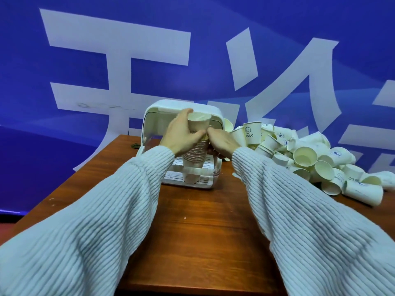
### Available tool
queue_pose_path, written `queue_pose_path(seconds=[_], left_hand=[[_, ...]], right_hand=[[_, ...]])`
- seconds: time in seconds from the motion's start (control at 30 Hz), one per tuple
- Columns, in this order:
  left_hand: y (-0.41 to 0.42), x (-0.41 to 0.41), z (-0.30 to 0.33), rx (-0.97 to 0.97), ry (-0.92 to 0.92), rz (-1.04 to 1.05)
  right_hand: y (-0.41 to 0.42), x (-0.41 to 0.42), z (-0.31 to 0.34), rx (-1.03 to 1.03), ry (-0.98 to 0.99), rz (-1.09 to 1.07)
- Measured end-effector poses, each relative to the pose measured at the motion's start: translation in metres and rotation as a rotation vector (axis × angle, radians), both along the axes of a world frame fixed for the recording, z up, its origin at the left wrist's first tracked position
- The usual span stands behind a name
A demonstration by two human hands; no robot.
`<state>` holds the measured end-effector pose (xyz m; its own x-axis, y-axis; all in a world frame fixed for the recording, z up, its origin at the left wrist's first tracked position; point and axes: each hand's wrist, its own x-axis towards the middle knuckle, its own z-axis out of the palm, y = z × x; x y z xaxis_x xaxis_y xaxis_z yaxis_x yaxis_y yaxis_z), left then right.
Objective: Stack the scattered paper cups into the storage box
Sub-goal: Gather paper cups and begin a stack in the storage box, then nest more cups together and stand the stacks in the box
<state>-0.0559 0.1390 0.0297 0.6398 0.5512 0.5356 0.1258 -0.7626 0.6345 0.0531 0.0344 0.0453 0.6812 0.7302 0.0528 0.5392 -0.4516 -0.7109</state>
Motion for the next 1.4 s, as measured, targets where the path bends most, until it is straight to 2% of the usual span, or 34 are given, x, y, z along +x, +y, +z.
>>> queue_pose_path(seconds=[0.13,0.33,0.53,0.87,1.03,1.17,1.27,1.4], left_hand=[[0.007,-0.004,-0.022,-0.034,0.221,0.005],[0.008,0.001,-0.033,-0.065,0.321,-0.047],[0.010,0.030,-0.030,-0.126,0.185,0.090],[0.013,0.103,-0.031,-0.109,0.289,0.257],[0.009,0.112,-0.036,-0.087,0.302,0.303],[0.007,0.105,-0.033,-0.134,0.323,0.256],[0.003,0.094,-0.030,-0.150,0.233,0.243],[-0.023,0.081,-0.033,-0.019,0.052,0.245]], right_hand=[[0.001,0.005,-0.012,0.125,0.099,-0.053],[-0.007,0.003,-0.053,0.349,0.062,-0.082],[-0.028,0.015,-0.078,0.262,-0.165,-0.127],[-0.027,0.037,-0.098,0.240,-0.301,0.010],[-0.027,0.041,-0.103,0.256,-0.305,0.016],[-0.031,0.039,-0.099,0.296,-0.258,0.013],[-0.041,0.040,-0.097,0.312,-0.221,-0.006],[-0.061,0.048,-0.101,0.294,-0.177,-0.083]])
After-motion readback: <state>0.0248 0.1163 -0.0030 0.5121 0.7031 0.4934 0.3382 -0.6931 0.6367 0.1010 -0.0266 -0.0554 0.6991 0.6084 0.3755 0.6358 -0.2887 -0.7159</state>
